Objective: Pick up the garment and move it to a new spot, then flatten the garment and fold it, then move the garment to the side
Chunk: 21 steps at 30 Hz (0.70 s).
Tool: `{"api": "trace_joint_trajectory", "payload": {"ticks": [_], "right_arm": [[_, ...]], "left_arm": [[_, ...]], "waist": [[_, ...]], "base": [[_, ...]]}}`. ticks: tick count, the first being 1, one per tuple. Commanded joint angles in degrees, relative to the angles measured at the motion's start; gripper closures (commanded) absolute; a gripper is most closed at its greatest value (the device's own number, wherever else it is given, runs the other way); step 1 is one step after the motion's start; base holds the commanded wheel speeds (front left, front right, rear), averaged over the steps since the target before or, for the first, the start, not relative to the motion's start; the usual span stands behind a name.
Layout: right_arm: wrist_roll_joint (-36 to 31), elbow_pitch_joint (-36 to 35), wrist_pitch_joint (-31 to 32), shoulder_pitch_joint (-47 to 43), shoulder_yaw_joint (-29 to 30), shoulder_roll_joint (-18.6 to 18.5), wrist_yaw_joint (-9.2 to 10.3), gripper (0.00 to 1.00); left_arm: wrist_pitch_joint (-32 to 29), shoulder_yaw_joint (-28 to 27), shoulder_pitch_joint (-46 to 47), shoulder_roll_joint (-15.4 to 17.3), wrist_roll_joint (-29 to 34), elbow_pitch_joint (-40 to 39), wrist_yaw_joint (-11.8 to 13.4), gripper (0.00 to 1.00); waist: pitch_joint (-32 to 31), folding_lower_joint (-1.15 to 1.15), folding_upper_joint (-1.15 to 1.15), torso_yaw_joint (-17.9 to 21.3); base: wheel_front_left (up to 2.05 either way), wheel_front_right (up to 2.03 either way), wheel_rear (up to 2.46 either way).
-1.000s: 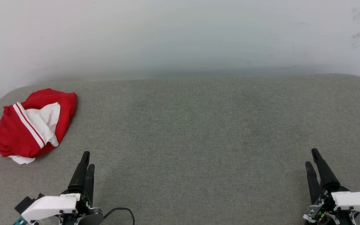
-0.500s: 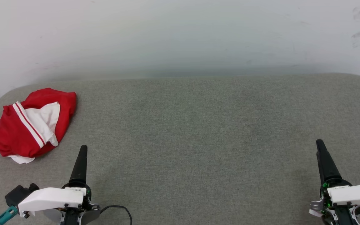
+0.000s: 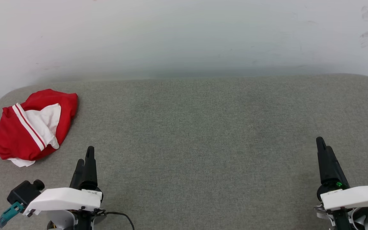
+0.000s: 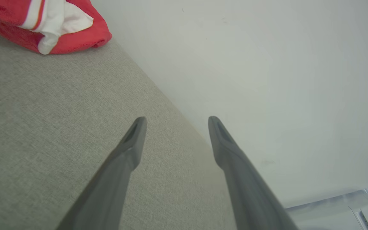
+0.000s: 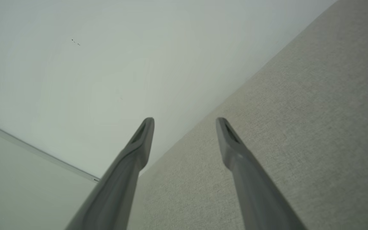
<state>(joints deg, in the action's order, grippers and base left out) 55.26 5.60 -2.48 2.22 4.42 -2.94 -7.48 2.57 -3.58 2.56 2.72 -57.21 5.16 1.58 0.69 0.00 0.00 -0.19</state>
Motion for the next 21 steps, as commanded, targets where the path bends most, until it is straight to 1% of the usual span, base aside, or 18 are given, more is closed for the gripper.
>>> {"api": "trace_joint_trajectory", "payload": {"ticks": [1,11,16,21], "right_arm": [[-2.4,-1.4,-0.5,0.4,-0.4,0.0,-0.01,0.0],[-12.4,-2.9,-2.5,-0.5,-1.8,0.0,-0.02,0.0],[-16.6,-3.2,-3.4,-1.0,-2.2,0.0,-0.02,0.0],[-20.5,-3.1,-4.3,-1.3,-2.5,0.0,-0.02,0.0]], "left_arm": [[0.5,0.4,0.2,0.1,2.3,-1.3,0.3,0.0],[2.5,2.0,-0.6,0.1,12.8,-2.7,1.8,0.0],[3.4,2.6,-1.0,0.1,17.0,-3.2,2.5,0.0],[4.2,3.2,-1.3,0.2,20.8,-3.7,2.7,0.0]], "waist": [[0.0,0.0,0.0,0.0],[0.2,0.0,0.0,-0.1],[0.2,0.0,0.0,-0.2],[0.3,0.0,0.0,-0.2]], "base": [[0.0,0.0,0.0],[0.0,0.0,0.0],[0.0,0.0,0.0],[0.0,0.0,0.0]]}}
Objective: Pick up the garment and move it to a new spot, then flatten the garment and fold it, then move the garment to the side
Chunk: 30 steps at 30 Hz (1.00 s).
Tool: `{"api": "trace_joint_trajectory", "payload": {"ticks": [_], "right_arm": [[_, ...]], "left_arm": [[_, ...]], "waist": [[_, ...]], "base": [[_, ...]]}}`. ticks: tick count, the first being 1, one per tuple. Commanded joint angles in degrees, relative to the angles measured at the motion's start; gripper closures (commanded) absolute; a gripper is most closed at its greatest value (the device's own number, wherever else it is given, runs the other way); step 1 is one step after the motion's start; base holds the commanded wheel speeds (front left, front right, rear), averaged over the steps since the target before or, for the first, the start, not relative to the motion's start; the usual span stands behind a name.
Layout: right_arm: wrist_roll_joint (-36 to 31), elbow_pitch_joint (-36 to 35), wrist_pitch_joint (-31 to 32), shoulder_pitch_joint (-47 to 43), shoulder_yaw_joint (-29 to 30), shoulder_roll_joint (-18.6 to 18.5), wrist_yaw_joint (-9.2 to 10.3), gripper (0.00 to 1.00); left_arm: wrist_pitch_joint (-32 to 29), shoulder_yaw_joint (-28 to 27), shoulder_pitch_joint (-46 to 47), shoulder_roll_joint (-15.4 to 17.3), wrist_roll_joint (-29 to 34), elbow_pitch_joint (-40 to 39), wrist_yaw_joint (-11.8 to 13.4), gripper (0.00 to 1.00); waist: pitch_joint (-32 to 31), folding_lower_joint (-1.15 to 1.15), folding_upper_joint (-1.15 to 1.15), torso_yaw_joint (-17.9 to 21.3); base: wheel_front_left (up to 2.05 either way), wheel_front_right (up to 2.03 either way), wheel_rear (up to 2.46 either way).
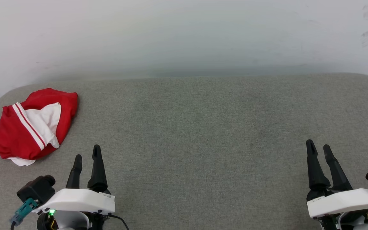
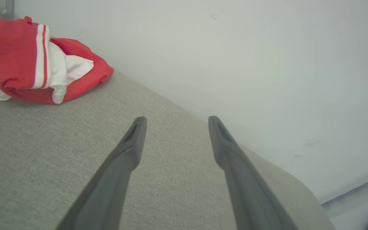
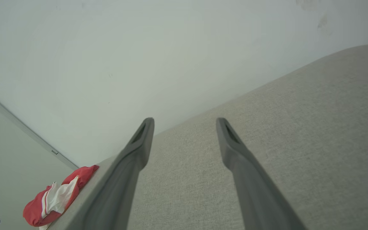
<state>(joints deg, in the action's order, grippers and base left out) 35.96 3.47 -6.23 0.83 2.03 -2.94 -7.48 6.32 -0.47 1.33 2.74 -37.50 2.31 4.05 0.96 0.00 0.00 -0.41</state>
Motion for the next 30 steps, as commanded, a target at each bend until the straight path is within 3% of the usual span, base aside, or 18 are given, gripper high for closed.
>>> {"api": "trace_joint_trajectory", "payload": {"ticks": [1,30], "right_arm": [[-1.9,-1.0,-0.7,0.0,-0.2,0.0,-0.02,0.0],[-19.0,-2.2,-5.0,-2.0,-1.9,0.1,-0.01,0.0]], "left_arm": [[0.6,0.3,-0.2,0.1,1.9,-1.0,0.2,0.0],[4.9,3.2,-2.8,0.2,19.3,-2.5,-1.6,0.0]], "waist": [[0.0,0.0,0.0,0.0],[-0.1,0.0,0.0,-0.4]], "base": [[0.0,0.0,0.0],[0.0,0.0,0.0]]}}
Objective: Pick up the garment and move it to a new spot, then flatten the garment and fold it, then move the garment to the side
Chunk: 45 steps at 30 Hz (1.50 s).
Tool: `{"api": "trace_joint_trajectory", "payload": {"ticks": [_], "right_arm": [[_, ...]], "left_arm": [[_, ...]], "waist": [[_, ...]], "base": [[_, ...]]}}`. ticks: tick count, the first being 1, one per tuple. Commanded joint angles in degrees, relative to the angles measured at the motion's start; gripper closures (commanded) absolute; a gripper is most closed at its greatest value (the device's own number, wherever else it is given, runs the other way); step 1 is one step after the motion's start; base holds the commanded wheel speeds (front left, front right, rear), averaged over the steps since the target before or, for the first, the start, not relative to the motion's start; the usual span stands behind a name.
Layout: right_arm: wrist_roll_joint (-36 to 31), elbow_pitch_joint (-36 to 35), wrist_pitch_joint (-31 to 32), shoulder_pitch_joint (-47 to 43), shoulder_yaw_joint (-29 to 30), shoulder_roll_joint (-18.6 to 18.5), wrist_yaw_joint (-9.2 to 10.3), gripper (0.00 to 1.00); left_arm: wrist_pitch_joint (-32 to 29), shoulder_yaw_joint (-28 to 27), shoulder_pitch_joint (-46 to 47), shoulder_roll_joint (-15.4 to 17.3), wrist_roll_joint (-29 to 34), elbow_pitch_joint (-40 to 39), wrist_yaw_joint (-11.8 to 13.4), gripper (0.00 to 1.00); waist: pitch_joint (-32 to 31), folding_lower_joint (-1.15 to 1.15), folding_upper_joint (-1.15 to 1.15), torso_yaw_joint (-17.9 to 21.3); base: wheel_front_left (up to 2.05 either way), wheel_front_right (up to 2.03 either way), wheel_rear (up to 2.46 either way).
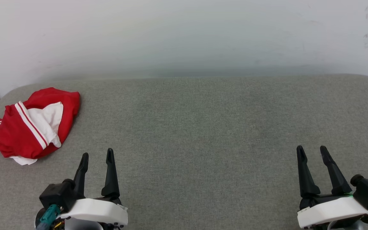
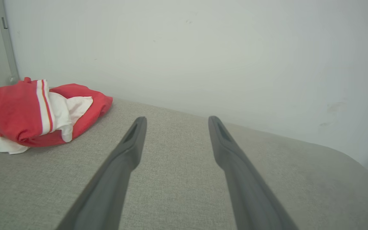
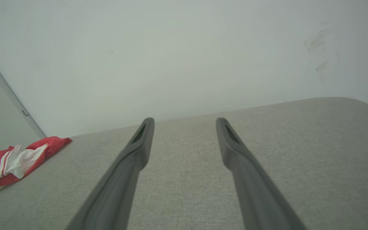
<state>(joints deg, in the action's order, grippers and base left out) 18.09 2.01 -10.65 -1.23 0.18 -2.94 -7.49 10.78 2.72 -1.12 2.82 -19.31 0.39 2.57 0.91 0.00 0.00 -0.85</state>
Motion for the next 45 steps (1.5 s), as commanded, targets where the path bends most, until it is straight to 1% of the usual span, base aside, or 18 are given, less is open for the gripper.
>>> {"api": "trace_joint_trajectory", "payload": {"ticks": [1,7,16,31,38,45], "right_arm": [[-1.6,-0.8,-0.6,-0.1,-0.1,0.1,0.0,0.0],[-4.4,-1.1,-1.4,-0.6,-0.2,0.1,0.0,0.0],[-7.7,-1.5,-2.5,-1.0,-0.5,0.1,0.0,0.0],[-10.5,-1.9,-4.1,-1.6,-0.3,0.1,0.01,0.0],[-11.4,-1.5,-4.6,-2.0,-0.4,0.1,0.01,0.0],[-9.3,-0.5,-4.6,-2.1,-0.1,0.1,0.01,0.0]], "left_arm": [[0.6,0.1,-0.4,0.1,1.6,-0.6,-0.1,0.0],[1.3,0.5,-0.8,0.1,4.4,-0.7,-0.6,0.0],[2.3,0.6,-1.4,0.1,8.3,-0.8,-0.5,0.0],[3.9,0.9,-1.8,0.1,13.5,-0.8,-0.3,0.0],[4.5,1.1,-2.2,0.1,14.7,0.0,-0.7,0.0],[4.4,0.8,-2.2,0.1,12.6,0.9,-1.0,0.0]], "waist": [[0.0,0.0,0.0,0.0],[-0.1,0.0,0.0,-0.1],[0.0,0.0,0.0,-0.1],[0.3,0.0,0.0,0.1],[0.3,0.0,0.0,-0.1],[0.2,0.0,0.0,-0.1]], "base": [[0.0,0.0,0.0],[0.0,0.0,0.0],[0.0,0.0,0.0],[0.0,0.0,0.0],[0.0,0.0,0.0],[0.0,0.0,0.0]]}}
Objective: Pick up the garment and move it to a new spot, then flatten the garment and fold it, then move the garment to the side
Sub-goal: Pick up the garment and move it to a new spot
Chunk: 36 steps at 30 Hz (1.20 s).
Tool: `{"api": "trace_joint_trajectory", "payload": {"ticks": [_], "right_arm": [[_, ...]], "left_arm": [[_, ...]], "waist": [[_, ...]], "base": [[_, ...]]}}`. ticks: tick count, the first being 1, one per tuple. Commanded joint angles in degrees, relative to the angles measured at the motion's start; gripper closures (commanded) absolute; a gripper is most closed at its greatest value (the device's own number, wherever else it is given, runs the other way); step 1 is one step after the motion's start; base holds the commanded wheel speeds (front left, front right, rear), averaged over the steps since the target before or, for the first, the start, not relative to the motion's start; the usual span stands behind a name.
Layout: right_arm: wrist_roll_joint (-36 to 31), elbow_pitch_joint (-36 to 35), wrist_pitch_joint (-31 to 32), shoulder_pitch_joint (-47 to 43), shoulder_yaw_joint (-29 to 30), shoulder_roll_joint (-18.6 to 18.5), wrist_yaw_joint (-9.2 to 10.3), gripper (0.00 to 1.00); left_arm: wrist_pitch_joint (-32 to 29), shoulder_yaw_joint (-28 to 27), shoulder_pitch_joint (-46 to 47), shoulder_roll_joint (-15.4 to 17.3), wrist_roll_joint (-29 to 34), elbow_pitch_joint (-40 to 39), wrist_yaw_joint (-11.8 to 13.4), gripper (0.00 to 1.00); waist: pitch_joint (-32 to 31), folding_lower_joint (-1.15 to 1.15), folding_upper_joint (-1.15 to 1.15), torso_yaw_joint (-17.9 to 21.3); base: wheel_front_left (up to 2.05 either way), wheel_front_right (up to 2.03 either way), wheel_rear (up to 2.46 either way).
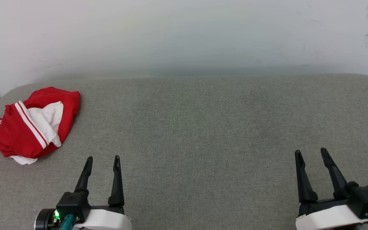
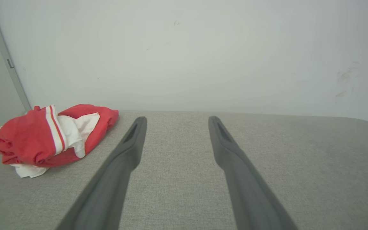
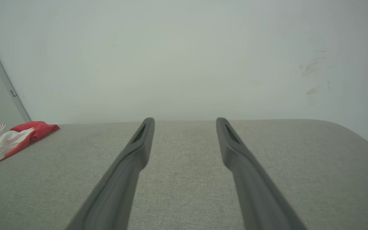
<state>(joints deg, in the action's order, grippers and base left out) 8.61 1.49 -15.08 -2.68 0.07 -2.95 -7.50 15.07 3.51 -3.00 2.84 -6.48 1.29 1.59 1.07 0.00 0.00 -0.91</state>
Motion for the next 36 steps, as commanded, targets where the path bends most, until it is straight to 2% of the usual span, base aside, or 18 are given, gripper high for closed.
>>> {"api": "trace_joint_trajectory", "payload": {"ticks": [1,13,20,28,29,36], "right_arm": [[0.3,0.1,-0.1,-0.7,0.0,0.1,0.02,0.0],[1.0,0.8,-0.1,-0.9,0.0,0.1,0.02,0.0],[0.6,0.3,-0.1,-1.0,-0.2,0.1,0.01,0.0],[0.2,-0.1,-0.1,-1.3,-0.2,0.1,0.02,0.0],[0.0,-0.2,-0.1,-1.2,-0.2,0.1,0.02,0.0],[-0.6,-0.4,-0.1,-0.7,-0.4,0.1,0.02,0.0]], "left_arm": [[0.2,-0.1,-0.3,0.1,-0.4,0.1,0.0,0.0],[0.2,-0.7,-0.2,0.1,-1.4,1.1,-0.4,0.0],[0.2,-1.0,0.6,0.1,-2.0,1.3,-0.6,0.0],[0.1,-1.6,0.8,0.1,-2.1,1.5,-0.5,0.0],[0.1,-1.8,1.1,0.1,-2.4,1.6,-0.4,0.0],[0.2,-2.1,1.8,0.1,-3.2,1.8,-0.2,0.0]], "waist": [[0.0,0.0,0.0,0.0],[0.0,0.0,0.0,-0.6],[0.3,0.0,0.0,-2.8],[0.7,0.0,0.0,-7.7],[1.0,0.0,0.0,-10.0],[1.7,0.0,0.0,-15.8]], "base": [[0.0,0.0,0.0],[0.0,0.0,0.0],[0.0,0.0,0.0],[0.0,0.0,0.0],[0.0,0.0,0.0],[0.0,0.0,0.0]]}}
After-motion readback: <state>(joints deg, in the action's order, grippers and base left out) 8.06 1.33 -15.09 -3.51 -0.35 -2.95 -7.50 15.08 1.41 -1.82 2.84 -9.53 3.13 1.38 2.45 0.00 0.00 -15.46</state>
